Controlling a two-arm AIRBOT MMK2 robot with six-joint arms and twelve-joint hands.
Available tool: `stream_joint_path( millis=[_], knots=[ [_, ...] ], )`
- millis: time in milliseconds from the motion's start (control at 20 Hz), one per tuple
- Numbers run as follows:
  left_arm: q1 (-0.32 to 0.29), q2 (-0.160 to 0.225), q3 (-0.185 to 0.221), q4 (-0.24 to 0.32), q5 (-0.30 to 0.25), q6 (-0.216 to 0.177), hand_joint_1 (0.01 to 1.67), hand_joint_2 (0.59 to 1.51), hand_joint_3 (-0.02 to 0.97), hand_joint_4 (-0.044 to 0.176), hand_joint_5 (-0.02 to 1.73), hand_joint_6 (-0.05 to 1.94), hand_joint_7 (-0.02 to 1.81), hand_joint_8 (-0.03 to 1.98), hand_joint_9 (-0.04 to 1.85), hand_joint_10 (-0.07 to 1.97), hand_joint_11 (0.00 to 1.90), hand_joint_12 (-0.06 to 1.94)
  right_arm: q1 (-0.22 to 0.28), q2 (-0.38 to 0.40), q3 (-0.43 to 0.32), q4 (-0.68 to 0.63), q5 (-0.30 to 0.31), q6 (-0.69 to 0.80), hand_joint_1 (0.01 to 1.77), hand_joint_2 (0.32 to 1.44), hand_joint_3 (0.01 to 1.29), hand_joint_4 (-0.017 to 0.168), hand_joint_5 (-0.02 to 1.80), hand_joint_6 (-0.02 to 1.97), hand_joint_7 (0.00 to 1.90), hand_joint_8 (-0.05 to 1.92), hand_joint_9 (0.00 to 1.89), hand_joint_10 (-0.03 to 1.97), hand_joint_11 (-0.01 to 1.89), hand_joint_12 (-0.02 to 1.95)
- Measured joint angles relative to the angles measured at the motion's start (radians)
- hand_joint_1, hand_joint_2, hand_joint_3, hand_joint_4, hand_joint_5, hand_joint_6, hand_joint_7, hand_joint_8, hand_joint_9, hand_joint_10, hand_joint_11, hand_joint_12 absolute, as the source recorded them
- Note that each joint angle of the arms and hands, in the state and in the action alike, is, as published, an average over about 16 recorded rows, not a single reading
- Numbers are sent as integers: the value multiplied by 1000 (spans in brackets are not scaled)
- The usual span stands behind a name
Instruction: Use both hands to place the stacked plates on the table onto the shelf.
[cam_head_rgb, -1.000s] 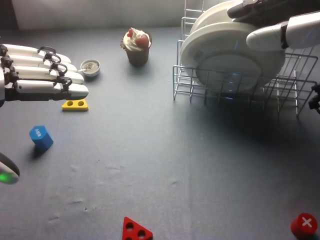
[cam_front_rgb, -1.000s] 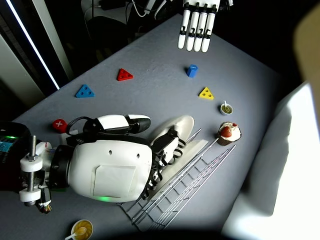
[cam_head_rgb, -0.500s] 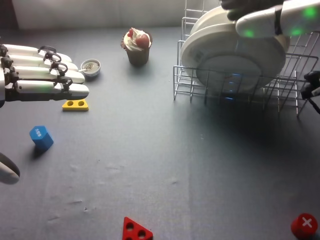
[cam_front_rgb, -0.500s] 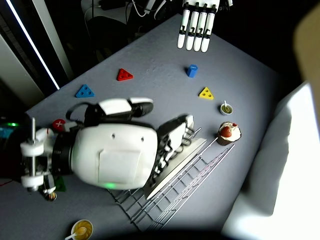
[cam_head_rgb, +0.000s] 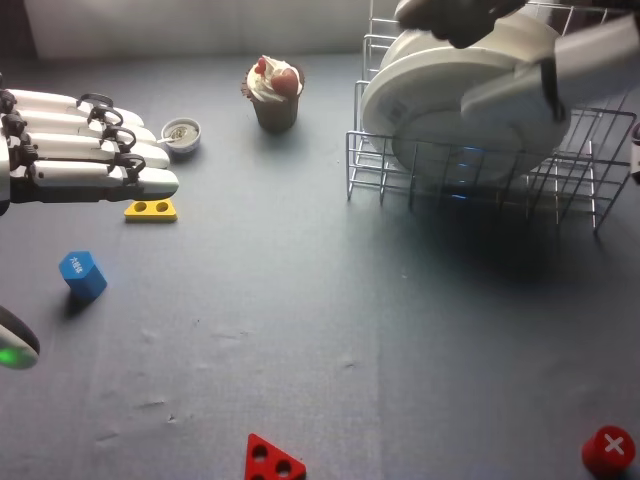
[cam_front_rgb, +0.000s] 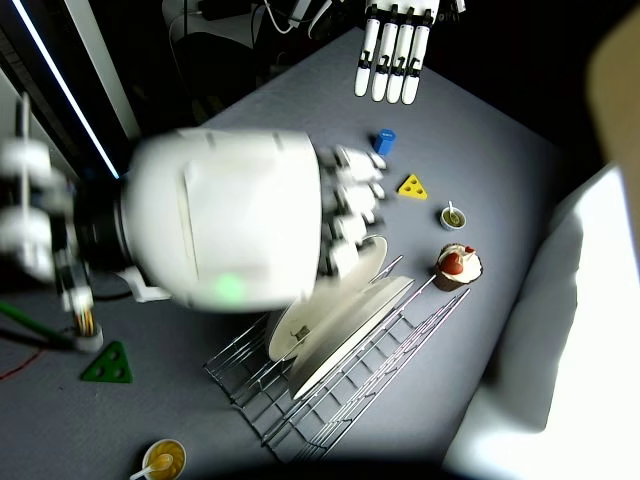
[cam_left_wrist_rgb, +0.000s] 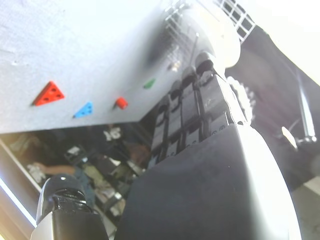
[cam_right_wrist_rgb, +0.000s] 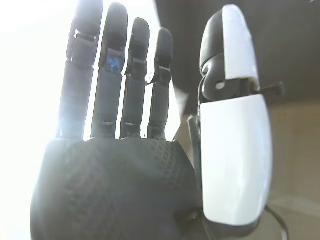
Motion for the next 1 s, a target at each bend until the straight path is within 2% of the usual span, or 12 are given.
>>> stream_joint_path(
  millis=[200, 500, 1000],
  knots=[
    [0, 0, 0, 2, -1, -2, 161, 903, 2, 2, 68, 19, 95, 7, 100, 6, 135, 13, -12, 48, -82, -56, 78, -227, 1148, 951, 13, -2, 773, 11, 807, 15, 874, 12, 935, 51],
    [0, 0, -2, 4, -1, -4, 143, 915, 1, 2, 57, 19, 83, 7, 92, 6, 124, 13, -68, 124, -201, -28, 173, -525, 1106, 951, 13, 0, 715, 11, 753, 16, 808, 12, 878, 31],
    [2, 0, -8, 7, -1, -6, 122, 932, 1, 2, 31, 20, 73, 8, 95, 7, 132, 12, -148, 222, -333, -44, 239, -673, 1019, 954, 12, 5, 651, 11, 676, 15, 716, 12, 786, 10]
  ],
)
